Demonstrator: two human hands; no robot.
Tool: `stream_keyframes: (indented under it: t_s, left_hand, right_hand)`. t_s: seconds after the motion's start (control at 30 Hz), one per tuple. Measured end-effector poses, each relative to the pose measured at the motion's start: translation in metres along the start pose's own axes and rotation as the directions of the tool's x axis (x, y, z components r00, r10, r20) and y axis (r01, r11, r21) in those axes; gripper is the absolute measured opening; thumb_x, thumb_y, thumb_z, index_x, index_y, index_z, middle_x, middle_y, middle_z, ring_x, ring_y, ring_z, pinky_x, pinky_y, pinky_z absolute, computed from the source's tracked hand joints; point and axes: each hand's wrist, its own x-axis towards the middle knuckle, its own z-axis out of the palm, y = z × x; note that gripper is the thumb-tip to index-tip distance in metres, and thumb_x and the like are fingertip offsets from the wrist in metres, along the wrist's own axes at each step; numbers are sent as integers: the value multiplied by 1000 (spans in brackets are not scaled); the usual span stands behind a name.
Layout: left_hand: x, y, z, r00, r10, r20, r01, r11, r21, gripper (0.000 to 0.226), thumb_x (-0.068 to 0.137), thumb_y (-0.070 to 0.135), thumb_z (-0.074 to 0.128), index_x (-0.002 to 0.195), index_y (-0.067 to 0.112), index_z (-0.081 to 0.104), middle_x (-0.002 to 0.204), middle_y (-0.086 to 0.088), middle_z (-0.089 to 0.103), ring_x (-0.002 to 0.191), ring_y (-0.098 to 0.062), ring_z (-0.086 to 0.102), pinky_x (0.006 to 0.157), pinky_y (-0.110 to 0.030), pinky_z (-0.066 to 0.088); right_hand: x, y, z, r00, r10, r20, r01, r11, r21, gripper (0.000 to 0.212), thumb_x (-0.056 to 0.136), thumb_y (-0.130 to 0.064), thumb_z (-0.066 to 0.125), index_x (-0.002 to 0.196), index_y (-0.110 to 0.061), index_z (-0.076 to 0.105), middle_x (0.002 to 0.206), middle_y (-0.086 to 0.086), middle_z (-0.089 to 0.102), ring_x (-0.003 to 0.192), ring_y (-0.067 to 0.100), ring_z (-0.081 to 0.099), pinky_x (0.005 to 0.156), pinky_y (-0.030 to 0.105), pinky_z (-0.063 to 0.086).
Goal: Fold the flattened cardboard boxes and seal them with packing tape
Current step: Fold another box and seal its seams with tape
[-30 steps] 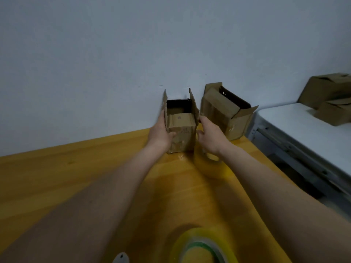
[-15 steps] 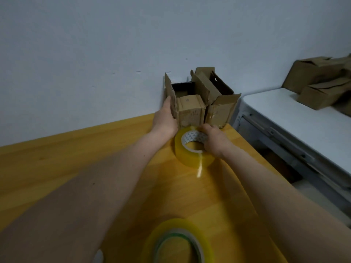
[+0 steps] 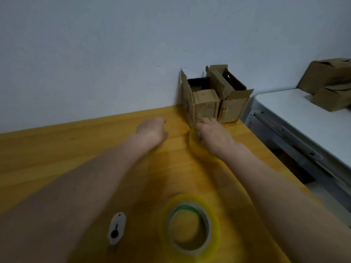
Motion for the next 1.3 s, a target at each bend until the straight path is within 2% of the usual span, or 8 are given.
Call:
stream_keyframes:
  t_s: [0.17,0.4,0.57,0.7,0.87,1.13,1.23,1.3]
  left_hand:
    - [-85,-88,-22,989,-140,45,132,980,148,56,93,36,56,144,21,39,140,-9,52,125,-30,51,96,-38,45]
    - [-241,-215,-41,925,-370,-84,373,928,10,80,93,37,60,154,17,13,154,-8,29,141,-27,27,111,-38,30]
    - [-335,-313,-33,817,-514,-260,514,855,-75,82,93,30,62,154,18,8,162,-1,7,149,-20,3,121,-40,14]
    - [-376,-376,-37,729,-536,-426,555,827,-90,83,89,37,64,153,18,14,162,0,9,149,-18,2,121,-41,10]
    - [-403,-427,-27,741,-592,-316,637,769,52,96,81,64,61,153,25,11,162,-2,9,149,-27,4,119,-52,4]
    - [-424,-457,-27,827,-391,-405,473,872,124,53,100,18,46,150,16,30,155,-5,33,143,-24,29,118,-40,22]
    - [-422,-449,-43,790,-211,-576,314,945,85,42,93,-3,53,135,1,51,135,-18,56,126,-32,54,106,-44,40]
    - [-414,-431,-55,733,-59,-678,217,964,151,40,84,-7,65,124,-5,59,119,-23,65,106,-34,66,88,-46,53]
  right_hand:
    - [-4,-78,-5,979,-195,65,199,978,-62,43,93,-5,41,134,-17,48,139,8,44,129,31,37,104,42,36]
    - [-19,-217,0,922,-355,154,359,933,3,55,95,-4,42,145,-25,35,149,8,33,134,31,33,104,43,38]
    - [-51,-339,16,833,-501,236,480,865,143,62,96,-11,48,150,-25,23,151,9,30,135,31,31,109,40,33]
    - [-76,-422,31,771,-584,255,533,810,243,70,95,-10,49,153,-25,13,155,10,23,138,32,26,110,39,29]
    - [-102,-497,41,720,-663,206,587,740,328,77,92,1,49,154,-24,9,160,2,12,145,26,14,115,37,24]
    - [-120,-524,53,691,-665,282,567,742,359,72,92,-3,46,153,-23,13,161,-1,10,146,27,10,118,38,20]
    - [-117,-521,43,773,-601,200,429,730,532,58,98,-14,45,151,-16,22,157,4,24,144,25,22,116,32,20]
    - [-111,-518,30,862,-480,162,200,616,762,50,102,-28,42,147,-10,31,152,9,34,139,26,33,115,36,26]
